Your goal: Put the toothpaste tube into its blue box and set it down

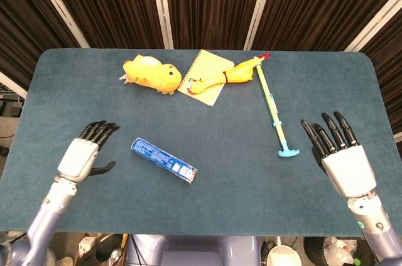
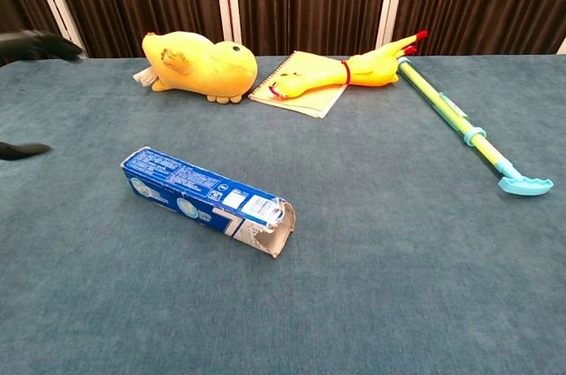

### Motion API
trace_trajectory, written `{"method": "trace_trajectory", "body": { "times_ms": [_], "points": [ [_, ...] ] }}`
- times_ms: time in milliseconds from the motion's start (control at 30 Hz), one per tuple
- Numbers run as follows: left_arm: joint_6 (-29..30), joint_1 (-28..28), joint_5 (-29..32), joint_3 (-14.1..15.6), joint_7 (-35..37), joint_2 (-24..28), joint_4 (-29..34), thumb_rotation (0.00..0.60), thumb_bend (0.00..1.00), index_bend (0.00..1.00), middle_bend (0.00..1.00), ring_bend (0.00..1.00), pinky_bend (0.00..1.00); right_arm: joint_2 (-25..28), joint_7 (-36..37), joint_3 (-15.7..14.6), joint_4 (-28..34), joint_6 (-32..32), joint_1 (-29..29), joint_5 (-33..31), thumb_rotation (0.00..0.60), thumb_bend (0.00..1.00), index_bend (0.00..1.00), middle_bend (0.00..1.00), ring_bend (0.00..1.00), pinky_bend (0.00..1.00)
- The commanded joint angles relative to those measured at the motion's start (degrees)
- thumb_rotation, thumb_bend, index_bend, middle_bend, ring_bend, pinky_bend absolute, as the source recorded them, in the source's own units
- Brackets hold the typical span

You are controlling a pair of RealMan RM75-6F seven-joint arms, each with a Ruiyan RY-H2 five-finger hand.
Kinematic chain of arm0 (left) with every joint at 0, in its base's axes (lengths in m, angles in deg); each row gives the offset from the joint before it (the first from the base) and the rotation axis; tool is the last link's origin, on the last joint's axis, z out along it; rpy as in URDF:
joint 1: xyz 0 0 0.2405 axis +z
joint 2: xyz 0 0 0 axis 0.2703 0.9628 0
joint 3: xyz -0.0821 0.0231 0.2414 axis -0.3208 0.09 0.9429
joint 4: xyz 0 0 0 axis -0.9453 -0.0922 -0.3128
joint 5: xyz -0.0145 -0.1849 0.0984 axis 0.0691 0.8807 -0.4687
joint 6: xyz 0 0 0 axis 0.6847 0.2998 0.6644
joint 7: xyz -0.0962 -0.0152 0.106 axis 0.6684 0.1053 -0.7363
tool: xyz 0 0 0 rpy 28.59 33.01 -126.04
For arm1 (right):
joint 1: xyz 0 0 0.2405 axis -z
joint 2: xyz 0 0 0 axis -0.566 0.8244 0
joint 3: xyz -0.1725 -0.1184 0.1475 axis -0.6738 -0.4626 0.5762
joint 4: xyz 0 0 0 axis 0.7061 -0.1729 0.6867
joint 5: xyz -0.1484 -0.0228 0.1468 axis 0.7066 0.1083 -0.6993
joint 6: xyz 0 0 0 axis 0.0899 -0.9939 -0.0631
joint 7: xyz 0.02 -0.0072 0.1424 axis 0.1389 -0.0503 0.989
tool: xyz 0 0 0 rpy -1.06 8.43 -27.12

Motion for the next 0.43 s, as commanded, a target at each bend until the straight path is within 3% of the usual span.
{"method": "trace_trajectory", "body": {
  "times_ms": [33, 133, 233, 433],
  "points": [
    [4.70, 4.04, -3.27, 2.49, 1.25, 5.42, 1.69, 0.600, 0.25, 0.12, 0.11, 0.09, 0.09, 0.59, 1.15, -3.32, 2.39, 1.47, 3.69, -2.57, 0.600, 0.53, 0.06, 0.25, 0.09, 0.15],
    [7.26, 7.06, -5.23, 4.81, 2.72, 8.38, 1.24, 0.600, 0.25, 0.10, 0.10, 0.08, 0.07, 1.37, 1.12, -5.19, 6.46, 4.25, 6.25, -6.98, 0.600, 0.49, 0.01, 0.13, 0.01, 0.08],
    [9.95, 10.43, -6.46, 6.60, 5.37, 9.51, -0.32, 0.600, 0.24, 0.05, 0.03, 0.02, 0.02, 2.18, 1.57, -7.02, 11.83, 6.11, 9.82, -13.00, 0.600, 0.47, 0.00, 0.05, 0.00, 0.01],
    [11.56, 13.39, -7.98, 7.09, 6.68, 9.98, -4.11, 0.600, 0.21, 0.01, 0.00, 0.00, 0.00, 1.35, 1.04, -8.45, 10.39, 5.45, 13.66, -14.52, 0.600, 0.46, 0.00, 0.00, 0.00, 0.00]
  ]
}}
